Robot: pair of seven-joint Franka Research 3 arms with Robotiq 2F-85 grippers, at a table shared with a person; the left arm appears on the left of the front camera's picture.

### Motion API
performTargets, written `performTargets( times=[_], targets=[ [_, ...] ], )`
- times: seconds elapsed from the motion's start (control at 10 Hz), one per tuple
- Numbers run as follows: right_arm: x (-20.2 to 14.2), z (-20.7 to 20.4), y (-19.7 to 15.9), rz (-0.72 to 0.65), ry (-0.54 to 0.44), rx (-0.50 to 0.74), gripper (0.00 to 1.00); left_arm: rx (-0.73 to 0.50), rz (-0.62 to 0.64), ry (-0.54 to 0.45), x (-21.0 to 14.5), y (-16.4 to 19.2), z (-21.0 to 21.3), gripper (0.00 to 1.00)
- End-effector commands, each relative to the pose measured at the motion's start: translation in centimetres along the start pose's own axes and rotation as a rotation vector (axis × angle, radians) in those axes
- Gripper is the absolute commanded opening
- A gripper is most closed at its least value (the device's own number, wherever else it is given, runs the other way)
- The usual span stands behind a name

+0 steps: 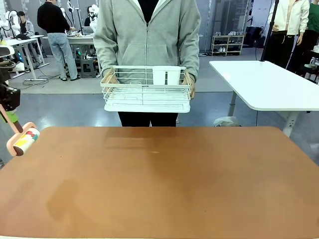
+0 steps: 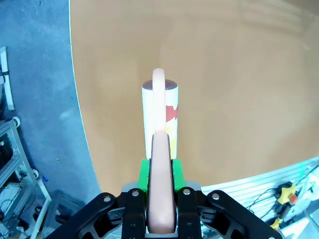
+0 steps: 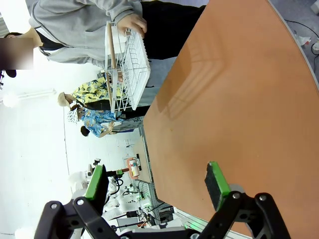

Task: Clean the table.
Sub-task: Clean the table with the Lint Roller when the human lifts the Dish drying rack, then place the Lint Roller down when the Dish drying rack is positioned in the middle of the table.

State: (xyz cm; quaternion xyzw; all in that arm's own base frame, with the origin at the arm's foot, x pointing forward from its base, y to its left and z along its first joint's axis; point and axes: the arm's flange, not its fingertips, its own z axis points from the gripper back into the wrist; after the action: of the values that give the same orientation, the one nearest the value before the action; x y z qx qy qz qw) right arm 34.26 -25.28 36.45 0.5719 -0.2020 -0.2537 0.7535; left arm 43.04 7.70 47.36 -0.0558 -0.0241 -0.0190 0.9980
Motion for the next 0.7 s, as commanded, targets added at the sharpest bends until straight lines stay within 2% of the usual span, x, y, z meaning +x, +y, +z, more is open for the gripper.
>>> performTargets(
  times=[0.0,0.6],
  targets=[
    [-0.02,0.10,0.28,0.001,-0.002,0.003,1.00,0.002,0.005,0.000,0.66,0.32,0.37,0.00],
    [-0.02,0.10,0.28,0.001,-0.002,0.003,1.00,0.002,0.005,0.000,0.66,0.32,0.37,0.00]
  ],
)
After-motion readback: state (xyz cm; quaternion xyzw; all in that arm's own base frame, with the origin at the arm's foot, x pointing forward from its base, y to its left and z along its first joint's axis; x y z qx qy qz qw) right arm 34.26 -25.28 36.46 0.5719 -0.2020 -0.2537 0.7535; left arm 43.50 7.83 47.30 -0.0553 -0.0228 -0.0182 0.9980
